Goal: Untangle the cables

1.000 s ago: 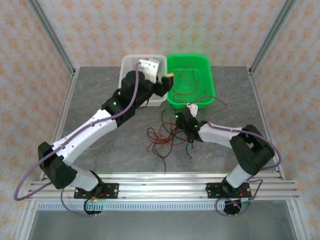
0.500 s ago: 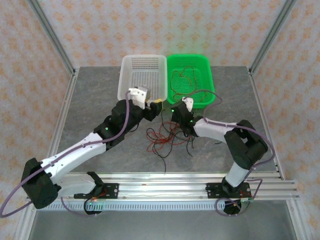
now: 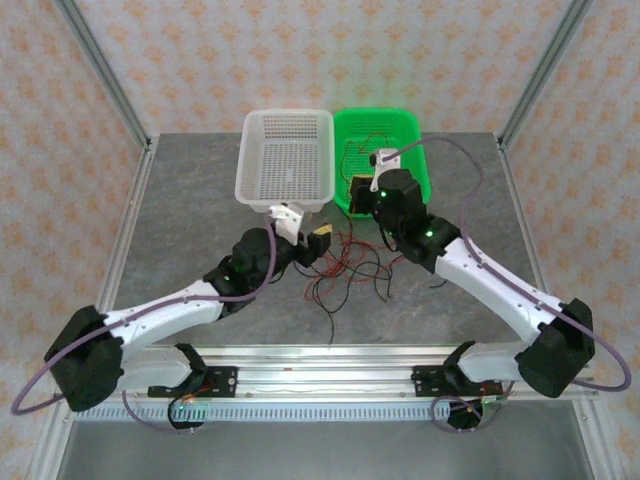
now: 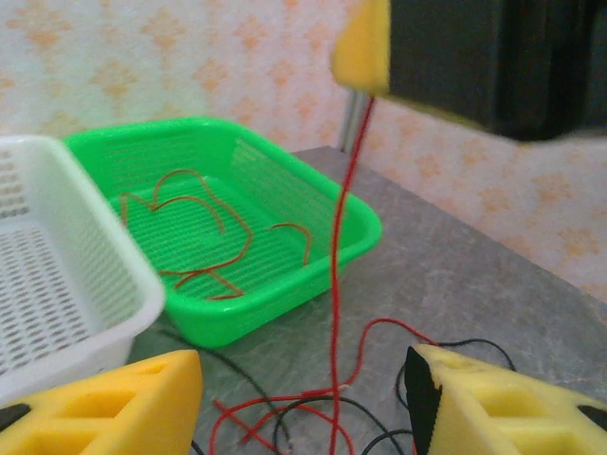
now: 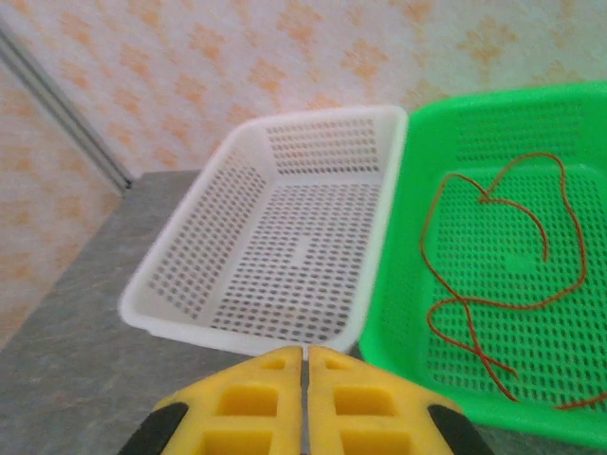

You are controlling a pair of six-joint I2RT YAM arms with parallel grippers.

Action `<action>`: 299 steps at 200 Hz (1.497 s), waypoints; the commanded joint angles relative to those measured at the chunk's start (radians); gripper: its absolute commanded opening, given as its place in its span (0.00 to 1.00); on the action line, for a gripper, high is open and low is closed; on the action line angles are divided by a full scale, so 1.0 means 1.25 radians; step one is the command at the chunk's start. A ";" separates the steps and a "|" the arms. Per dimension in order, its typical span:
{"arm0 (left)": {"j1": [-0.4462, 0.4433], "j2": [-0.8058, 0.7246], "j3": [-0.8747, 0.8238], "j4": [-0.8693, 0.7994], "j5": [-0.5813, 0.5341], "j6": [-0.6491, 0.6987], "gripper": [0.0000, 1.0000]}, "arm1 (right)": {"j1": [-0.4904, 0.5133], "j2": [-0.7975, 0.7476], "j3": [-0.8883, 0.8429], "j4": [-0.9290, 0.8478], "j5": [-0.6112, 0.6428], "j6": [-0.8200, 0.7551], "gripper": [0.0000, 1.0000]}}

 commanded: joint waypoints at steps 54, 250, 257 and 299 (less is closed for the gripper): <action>-0.025 0.271 0.086 0.276 0.204 0.025 0.51 | -0.006 -0.035 0.174 -0.134 -0.104 -0.048 0.00; -0.029 0.284 -0.076 0.262 -0.086 -0.084 0.24 | -0.013 0.062 0.528 -0.238 0.065 -0.131 0.00; -0.030 0.272 -0.084 0.268 -0.080 -0.086 0.26 | -0.016 0.074 0.541 -0.242 0.066 -0.132 0.00; -0.030 0.173 -0.086 0.269 -0.005 -0.052 0.47 | -0.020 0.119 0.600 -0.271 0.032 -0.134 0.00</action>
